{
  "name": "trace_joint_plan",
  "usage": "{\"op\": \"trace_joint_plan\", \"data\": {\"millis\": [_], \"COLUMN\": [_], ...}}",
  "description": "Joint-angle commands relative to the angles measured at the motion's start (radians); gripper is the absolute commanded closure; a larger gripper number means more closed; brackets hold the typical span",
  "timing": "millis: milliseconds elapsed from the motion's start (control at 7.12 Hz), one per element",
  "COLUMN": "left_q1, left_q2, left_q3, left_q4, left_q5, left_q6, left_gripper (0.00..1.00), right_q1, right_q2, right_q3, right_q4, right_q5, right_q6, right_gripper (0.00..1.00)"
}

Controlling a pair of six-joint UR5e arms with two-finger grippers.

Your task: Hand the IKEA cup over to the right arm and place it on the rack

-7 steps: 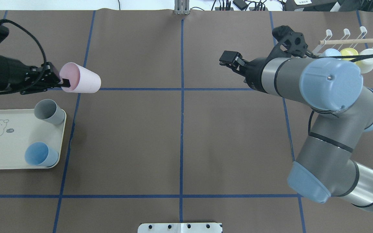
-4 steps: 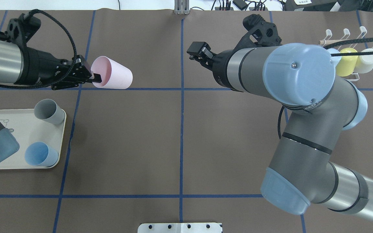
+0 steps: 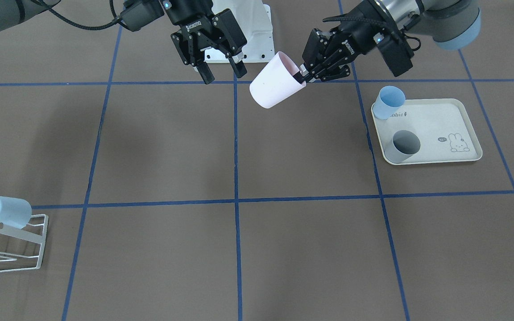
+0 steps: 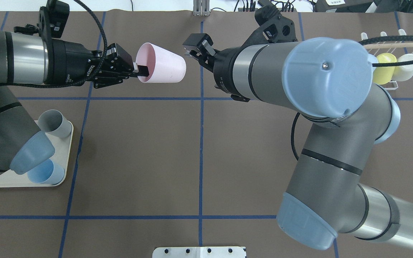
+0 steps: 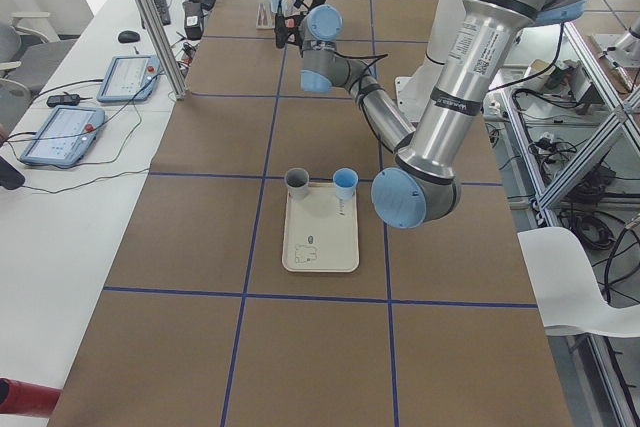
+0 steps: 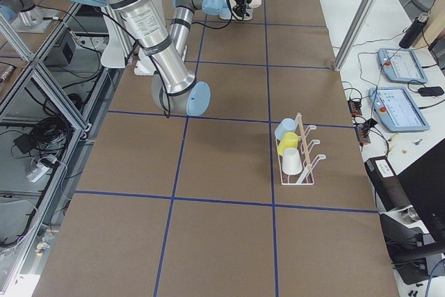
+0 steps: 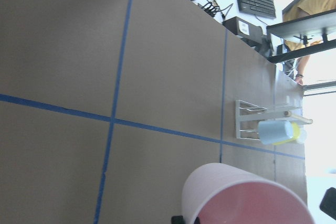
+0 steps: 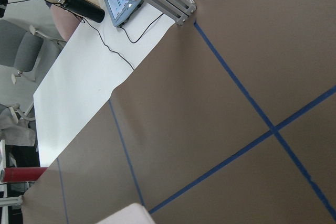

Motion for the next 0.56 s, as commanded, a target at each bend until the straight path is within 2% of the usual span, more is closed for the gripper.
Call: {"op": "trace_joint_plan", "data": {"millis": [0,281,421], "left_q1": [0.001,0.001,0.002], "left_q2": [-0.002,0.002,0.001], "left_q3": [0.146,0.167,0.205], "left_q4": [-0.364,-0.440,-0.536], "left_q5": [0.057,0.098,0.118], "left_q6": [-0.175,-0.194,-0.212], "left_gripper": [1.00,1.00,1.00], "right_q1": [0.006,0.006,0.008], "right_q2": [-0.001,-0.004,-0.004], "right_q3": [0.013,0.013,0.011], "right_q4": [0.136,0.221,0.252], "right_q5": [0.033,0.033,0.033], "right_q6": [0.113,0.196,0.225], "right_gripper": [0.00,0.00,0.00]}}
